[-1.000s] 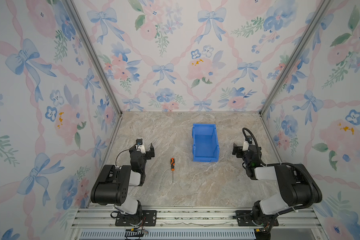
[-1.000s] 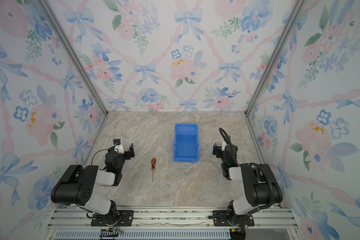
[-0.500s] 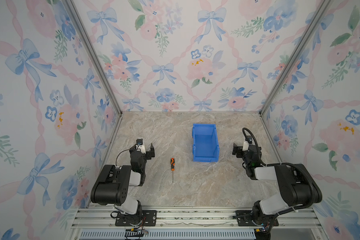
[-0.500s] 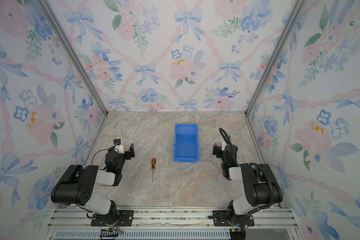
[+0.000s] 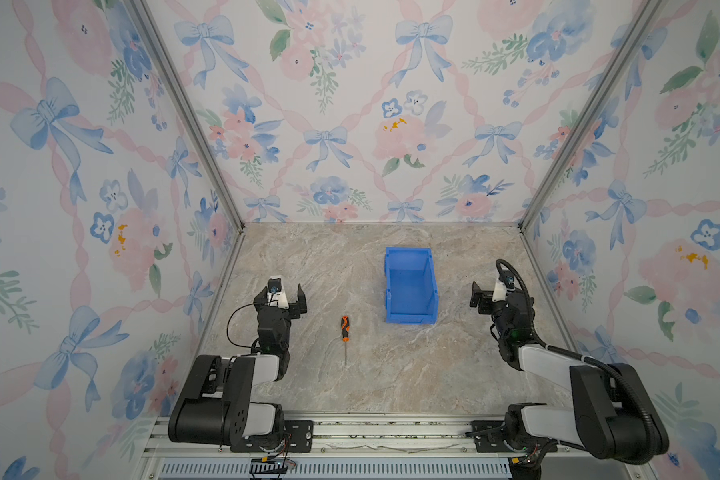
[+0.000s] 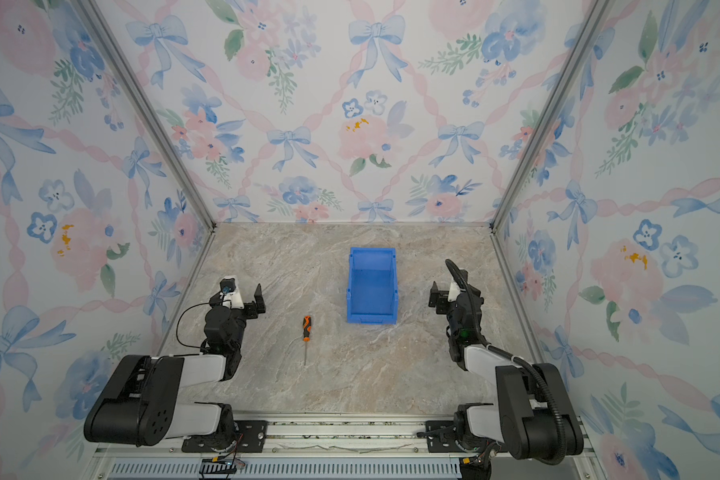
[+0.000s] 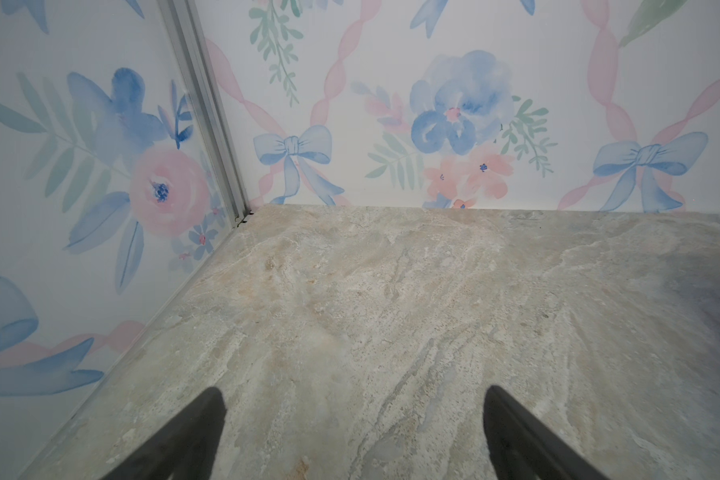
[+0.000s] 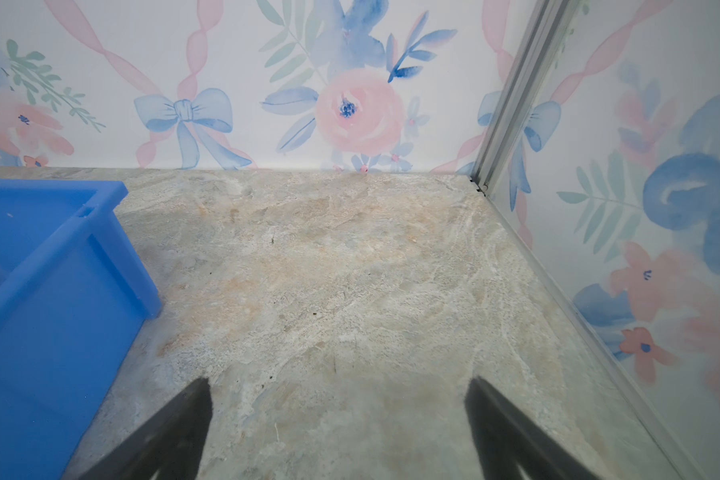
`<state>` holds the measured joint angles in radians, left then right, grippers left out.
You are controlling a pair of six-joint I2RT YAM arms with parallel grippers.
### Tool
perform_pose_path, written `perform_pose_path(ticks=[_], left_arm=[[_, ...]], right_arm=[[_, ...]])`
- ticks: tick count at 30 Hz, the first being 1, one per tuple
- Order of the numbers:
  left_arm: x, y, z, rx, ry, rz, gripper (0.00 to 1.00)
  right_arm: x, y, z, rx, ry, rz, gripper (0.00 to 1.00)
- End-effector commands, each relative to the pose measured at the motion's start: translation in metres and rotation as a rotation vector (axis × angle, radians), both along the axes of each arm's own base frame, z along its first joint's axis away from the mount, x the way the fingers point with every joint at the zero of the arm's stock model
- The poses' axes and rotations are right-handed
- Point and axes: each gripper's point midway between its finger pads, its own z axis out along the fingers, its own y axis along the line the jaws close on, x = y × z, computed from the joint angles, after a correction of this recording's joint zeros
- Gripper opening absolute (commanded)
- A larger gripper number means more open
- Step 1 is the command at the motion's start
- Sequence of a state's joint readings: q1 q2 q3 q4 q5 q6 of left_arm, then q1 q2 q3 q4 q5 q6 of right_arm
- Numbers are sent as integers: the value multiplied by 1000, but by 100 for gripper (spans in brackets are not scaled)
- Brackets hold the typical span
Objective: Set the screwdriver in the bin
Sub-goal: 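Move the left gripper over the orange-handled screwdriver while the right arm shifts forward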
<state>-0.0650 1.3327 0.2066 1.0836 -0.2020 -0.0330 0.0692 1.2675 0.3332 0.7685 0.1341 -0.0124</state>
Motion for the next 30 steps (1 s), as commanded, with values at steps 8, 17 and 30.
perform_pose_path(ticks=[8, 17, 30], left_arm=[[-13, 4, -15, -12, 63, 47, 98], [-20, 12, -11, -33, 134, 137, 98], [-28, -30, 2, -316, 435, 40, 98]], right_arm=[[-25, -5, -15, -1, 45, -23, 97], [-27, 14, 5, -33, 78, 20, 97], [-86, 31, 72, 49, 157, -96, 97]])
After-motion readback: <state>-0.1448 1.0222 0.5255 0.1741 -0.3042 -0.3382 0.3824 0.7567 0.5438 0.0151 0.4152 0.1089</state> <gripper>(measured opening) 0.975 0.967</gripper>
